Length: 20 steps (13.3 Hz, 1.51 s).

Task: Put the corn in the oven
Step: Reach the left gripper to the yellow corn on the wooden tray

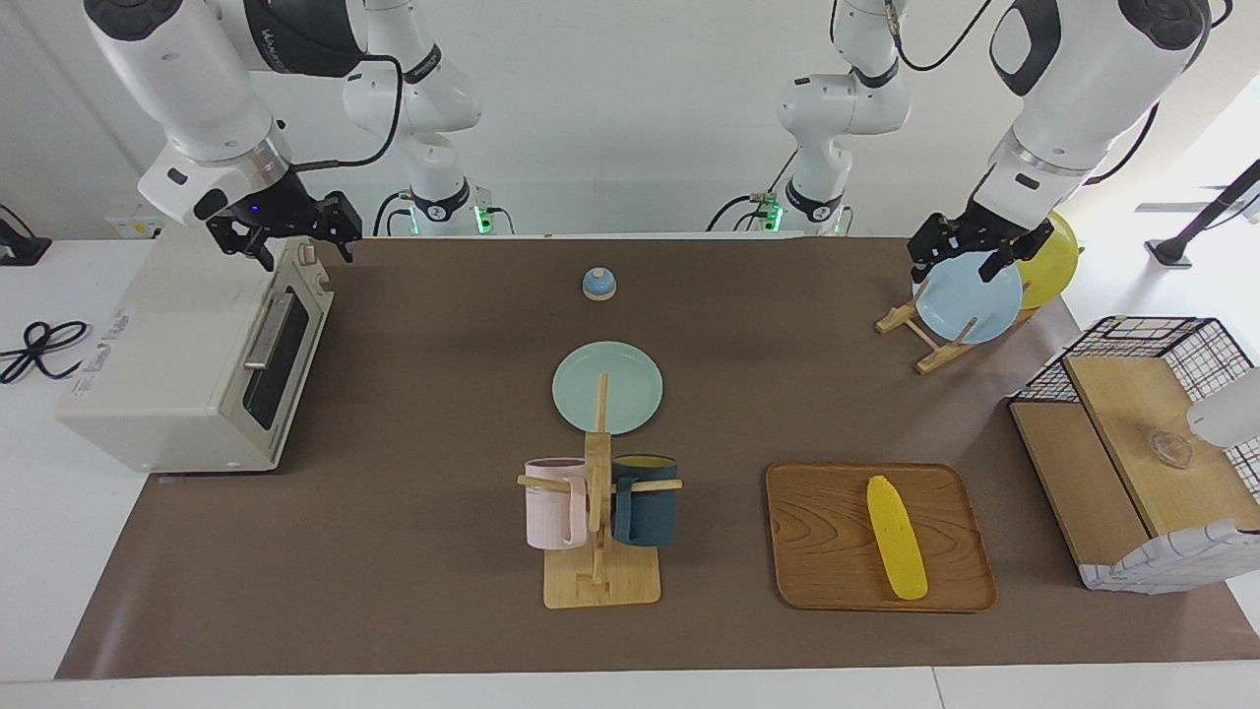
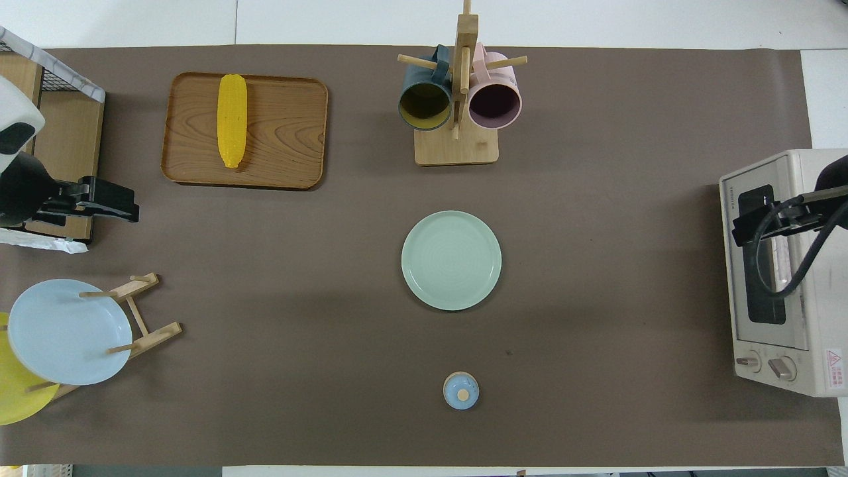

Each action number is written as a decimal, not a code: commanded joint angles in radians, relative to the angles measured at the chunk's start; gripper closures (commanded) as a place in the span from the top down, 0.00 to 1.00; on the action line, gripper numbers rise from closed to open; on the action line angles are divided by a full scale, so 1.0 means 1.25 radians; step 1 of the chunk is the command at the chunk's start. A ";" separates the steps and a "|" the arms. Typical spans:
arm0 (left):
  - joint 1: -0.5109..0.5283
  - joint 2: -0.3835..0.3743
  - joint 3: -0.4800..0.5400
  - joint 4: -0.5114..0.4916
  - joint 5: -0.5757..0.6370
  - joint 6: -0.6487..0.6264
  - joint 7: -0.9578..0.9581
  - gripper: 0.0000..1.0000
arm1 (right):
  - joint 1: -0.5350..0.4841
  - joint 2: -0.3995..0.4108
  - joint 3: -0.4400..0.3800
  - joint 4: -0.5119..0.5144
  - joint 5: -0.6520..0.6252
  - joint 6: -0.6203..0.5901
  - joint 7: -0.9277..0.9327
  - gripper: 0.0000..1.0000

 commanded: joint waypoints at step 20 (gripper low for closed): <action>-0.003 0.533 -0.034 0.347 0.012 0.210 0.055 1.00 | -0.153 -0.123 -0.001 -0.404 -0.009 0.351 -0.035 0.00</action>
